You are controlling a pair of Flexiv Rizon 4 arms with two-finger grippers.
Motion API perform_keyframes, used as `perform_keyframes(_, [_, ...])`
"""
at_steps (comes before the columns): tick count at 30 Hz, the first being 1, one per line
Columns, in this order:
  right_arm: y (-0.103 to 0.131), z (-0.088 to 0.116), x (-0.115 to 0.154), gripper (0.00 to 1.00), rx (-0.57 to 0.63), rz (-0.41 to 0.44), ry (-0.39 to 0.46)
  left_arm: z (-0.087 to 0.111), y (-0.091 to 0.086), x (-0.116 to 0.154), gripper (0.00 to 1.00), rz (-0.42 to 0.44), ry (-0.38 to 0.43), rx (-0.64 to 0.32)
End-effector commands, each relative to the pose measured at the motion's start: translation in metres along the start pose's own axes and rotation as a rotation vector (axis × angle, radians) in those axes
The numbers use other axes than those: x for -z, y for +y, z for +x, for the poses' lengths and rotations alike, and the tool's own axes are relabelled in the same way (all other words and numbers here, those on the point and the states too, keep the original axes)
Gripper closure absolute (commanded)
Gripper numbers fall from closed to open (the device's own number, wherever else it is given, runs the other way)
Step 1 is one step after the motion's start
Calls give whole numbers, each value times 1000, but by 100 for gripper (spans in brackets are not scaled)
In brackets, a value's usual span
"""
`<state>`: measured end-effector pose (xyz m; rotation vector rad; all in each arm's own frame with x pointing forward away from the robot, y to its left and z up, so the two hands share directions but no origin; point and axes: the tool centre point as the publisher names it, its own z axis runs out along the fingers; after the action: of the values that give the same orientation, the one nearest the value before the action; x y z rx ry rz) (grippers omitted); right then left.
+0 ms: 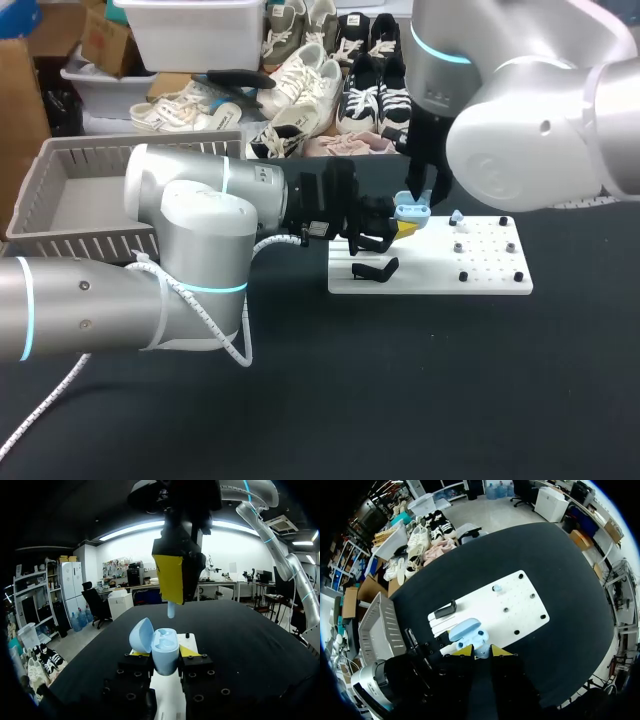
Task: Pick up each earbud case from the left stands, insert the matching earbuds, close the lid, and place the case in the box.
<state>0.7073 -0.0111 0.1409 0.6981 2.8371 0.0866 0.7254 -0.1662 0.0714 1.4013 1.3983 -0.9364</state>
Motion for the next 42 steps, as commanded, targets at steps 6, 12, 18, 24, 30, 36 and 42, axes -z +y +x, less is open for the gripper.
perform_keyframes(6, [8, -4, -8, 100, 2, 10, 17, 1, -1, 0, 100, -5, -3, -1])
perform_keyframes(12, [9, -4, -10, 100, 2, 9, 21, 1, -1, 0, 100, -5, -3, -1])
perform_keyframes(18, [8, -5, -11, 100, 1, 8, 24, 1, -1, 0, 100, -5, -3, -1])
perform_keyframes(24, [7, -5, -12, 100, -2, 5, 28, 1, -1, 0, 100, -5, -3, -1])
perform_keyframes(30, [6, -4, -13, 100, -4, 5, 31, 1, -1, 0, 100, -5, -3, -1])
perform_keyframes(36, [6, -3, -13, 100, -6, 6, 32, 1, -1, 0, 100, -5, -3, -1])
perform_keyframes(42, [6, -2, -14, 100, -8, 8, 37, 1, -1, 0, 100, -5, -3, -1])
